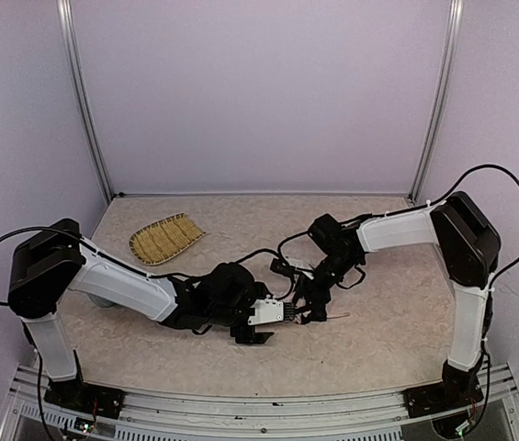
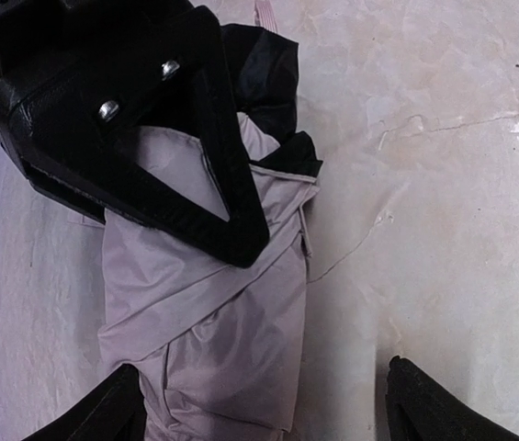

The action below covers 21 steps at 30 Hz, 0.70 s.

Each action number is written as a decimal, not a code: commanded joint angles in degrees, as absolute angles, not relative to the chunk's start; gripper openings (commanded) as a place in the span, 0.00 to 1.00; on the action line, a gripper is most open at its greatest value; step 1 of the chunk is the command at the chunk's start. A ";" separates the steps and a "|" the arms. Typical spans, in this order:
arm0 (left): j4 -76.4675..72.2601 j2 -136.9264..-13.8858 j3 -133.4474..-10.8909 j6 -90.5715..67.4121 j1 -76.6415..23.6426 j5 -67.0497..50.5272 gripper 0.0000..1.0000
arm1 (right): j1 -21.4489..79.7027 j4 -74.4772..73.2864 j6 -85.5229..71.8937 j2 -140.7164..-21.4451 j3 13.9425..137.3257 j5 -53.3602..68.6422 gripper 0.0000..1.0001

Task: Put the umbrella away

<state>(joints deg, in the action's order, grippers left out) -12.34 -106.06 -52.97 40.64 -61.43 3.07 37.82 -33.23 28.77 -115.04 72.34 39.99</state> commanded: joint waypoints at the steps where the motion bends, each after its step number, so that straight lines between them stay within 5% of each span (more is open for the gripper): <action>1: -12.17 -107.71 -54.43 41.89 -59.50 6.48 0.88 | 39.30 -42.94 30.76 -122.91 68.21 36.73 0.23; 8: -10.90 -98.95 -53.56 41.97 -59.06 -4.17 0.90 | 38.77 -43.33 30.52 -124.42 68.98 37.13 0.22; 21: -0.18 -110.72 -59.87 39.13 -54.15 -13.77 0.89 | 37.16 -40.54 27.25 -124.32 69.40 35.49 0.24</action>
